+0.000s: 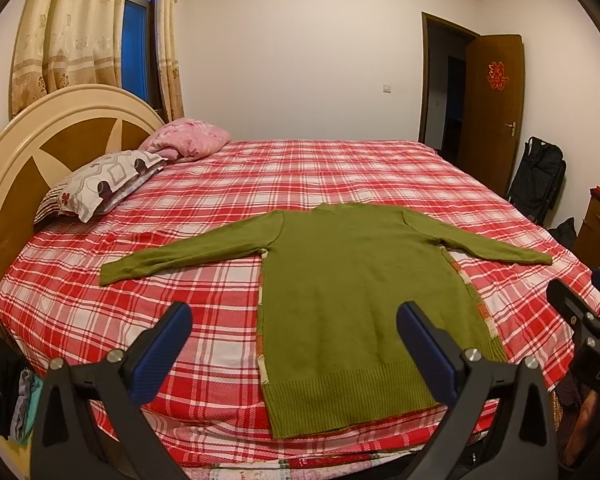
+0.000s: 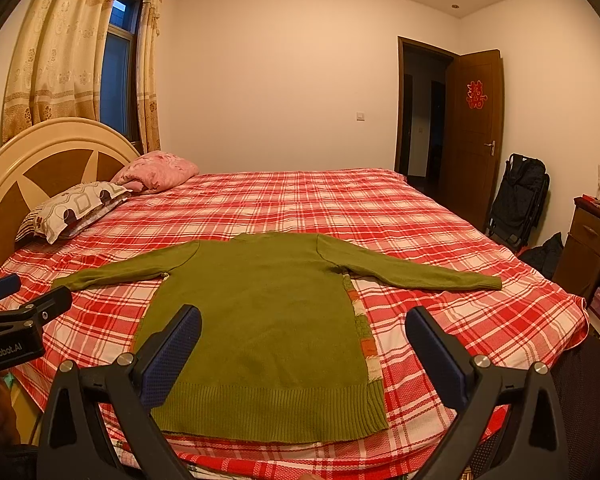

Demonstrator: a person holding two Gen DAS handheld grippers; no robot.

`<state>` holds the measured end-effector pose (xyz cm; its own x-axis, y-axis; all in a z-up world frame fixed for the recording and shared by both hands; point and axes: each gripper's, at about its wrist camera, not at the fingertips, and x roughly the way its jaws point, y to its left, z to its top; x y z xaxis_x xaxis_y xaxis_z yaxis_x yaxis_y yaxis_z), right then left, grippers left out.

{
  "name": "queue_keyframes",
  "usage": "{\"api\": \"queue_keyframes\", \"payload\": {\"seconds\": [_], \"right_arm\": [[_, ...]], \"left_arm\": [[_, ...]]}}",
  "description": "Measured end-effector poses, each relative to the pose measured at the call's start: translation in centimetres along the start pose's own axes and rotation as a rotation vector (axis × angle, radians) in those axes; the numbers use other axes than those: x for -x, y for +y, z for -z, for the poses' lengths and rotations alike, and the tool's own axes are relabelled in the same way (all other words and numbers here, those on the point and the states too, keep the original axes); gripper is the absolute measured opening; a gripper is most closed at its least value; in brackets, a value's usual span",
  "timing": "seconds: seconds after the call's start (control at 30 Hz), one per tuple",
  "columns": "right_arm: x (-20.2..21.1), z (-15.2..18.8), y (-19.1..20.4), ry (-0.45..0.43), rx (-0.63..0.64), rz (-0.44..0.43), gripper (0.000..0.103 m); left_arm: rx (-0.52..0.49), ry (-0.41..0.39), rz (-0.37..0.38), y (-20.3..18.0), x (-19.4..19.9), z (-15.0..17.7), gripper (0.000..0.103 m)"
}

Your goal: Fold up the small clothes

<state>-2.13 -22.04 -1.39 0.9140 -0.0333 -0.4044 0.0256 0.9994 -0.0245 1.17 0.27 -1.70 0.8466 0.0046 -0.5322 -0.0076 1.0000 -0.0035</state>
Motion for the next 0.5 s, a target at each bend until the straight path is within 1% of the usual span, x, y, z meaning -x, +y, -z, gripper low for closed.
{"api": "queue_keyframes", "payload": {"seconds": [0.5], "right_arm": [[-1.2, 0.3, 0.0, 0.043, -0.001, -0.017, 0.102]], "left_arm": [[-0.002, 0.047, 0.005, -0.1, -1.3, 0.4, 0.103]]}}
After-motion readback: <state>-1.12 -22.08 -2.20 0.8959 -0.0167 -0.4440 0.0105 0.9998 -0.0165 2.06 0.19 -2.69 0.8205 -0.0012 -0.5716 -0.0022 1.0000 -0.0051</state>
